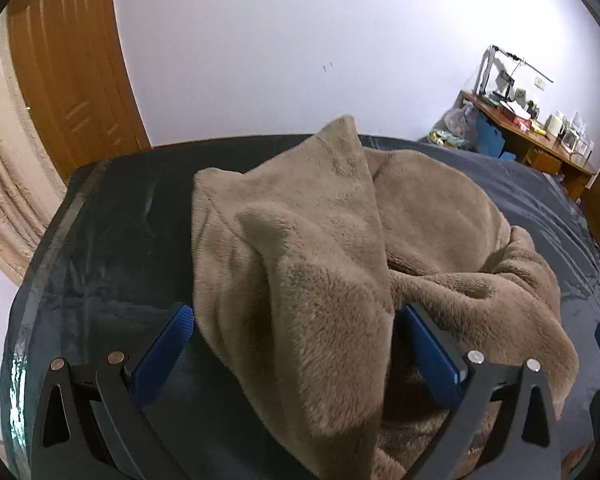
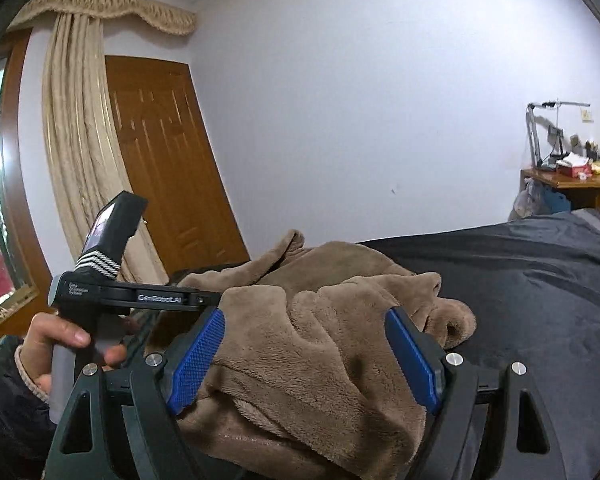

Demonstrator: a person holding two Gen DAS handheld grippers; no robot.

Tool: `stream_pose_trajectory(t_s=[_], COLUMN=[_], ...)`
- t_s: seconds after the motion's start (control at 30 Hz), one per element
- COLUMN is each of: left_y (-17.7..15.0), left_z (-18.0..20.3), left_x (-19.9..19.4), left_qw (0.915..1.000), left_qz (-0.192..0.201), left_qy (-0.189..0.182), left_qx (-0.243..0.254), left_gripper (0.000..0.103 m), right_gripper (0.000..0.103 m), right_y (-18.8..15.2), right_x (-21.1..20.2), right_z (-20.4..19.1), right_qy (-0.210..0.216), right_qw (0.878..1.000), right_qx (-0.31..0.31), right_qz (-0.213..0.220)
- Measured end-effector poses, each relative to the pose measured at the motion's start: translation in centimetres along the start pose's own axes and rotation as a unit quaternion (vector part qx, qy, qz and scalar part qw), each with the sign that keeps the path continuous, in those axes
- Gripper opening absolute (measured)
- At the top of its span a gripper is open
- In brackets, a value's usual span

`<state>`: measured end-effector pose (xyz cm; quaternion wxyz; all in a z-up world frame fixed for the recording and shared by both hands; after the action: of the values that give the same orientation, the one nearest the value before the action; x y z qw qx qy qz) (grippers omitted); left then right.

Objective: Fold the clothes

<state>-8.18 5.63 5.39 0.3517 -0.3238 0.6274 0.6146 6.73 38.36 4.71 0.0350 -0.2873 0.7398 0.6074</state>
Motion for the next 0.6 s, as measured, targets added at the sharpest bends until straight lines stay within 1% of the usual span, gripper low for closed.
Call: stream_pose_trajectory(t_s=[0.1, 0.17, 0.23, 0.3, 0.33, 0.37, 0.4, 0.47, 0.53, 0.6], left_y=[0.3, 0.3, 0.6, 0.8, 0.8, 0.7, 0.7, 0.3, -0.2, -1.1], left_z=[0.2, 0.4, 0.2, -0.5, -1.0, -1.6, -2.1, -3.7, -5.3, -6.9], left_x=[0.6, 0.7, 0.9, 1.1, 1.2, 1.2, 1.2, 1.0, 0.6, 0.1], left_qw=[0.9999, 0.9999, 0.9995, 0.9990, 0.9990, 0.9989, 0.9988, 0.9978, 0.9958, 0.9931], left_qz=[-0.010, -0.004, 0.000, 0.001, -0.001, -0.003, -0.005, -0.005, -0.001, 0.007], left_qy=[-0.006, 0.002, 0.030, 0.044, 0.042, 0.040, 0.037, 0.024, 0.013, -0.001], left_qx=[0.004, 0.010, 0.007, -0.004, -0.013, -0.023, -0.033, -0.062, -0.090, -0.117], left_gripper=[0.103, 0.103, 0.103, 0.100, 0.092, 0.078, 0.069, 0.035, 0.023, 0.019], right_gripper=[0.084, 0.084, 0.084, 0.084, 0.084, 0.084, 0.084, 0.084, 0.084, 0.084], right_y=[-0.2, -0.3, -0.5, -0.7, -0.7, -0.7, -0.7, -0.8, -0.8, -0.7], right_x=[-0.1, -0.1, 0.2, 0.4, 0.5, 0.4, 0.4, 0.5, 0.6, 0.4], right_z=[-0.3, -0.7, -1.0, -1.2, -1.3, -1.3, -1.3, -1.0, -0.7, -0.1], right_qy=[-0.004, -0.005, -0.012, -0.020, -0.025, -0.031, -0.037, -0.045, -0.050, -0.063], right_qw=[1.000, 1.000, 0.999, 0.999, 0.999, 0.998, 0.998, 0.998, 0.998, 0.998], right_qx=[-0.013, -0.021, -0.032, -0.041, -0.044, -0.046, -0.048, -0.047, -0.041, -0.032], right_qz=[-0.004, -0.007, -0.010, -0.012, -0.012, -0.011, -0.010, -0.010, -0.011, -0.005])
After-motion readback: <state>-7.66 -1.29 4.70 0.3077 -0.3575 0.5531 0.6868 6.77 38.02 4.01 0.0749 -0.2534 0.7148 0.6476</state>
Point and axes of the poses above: each gripper's, at about its wrist camera, not at the fingertips, and x roughly the way its jaws point, z to its right, y to its top, the point moved 1 cm from there along x, roughly the way its jaws point, and after that the axes turned 5 degrees about -z, right-handed, at the moved point
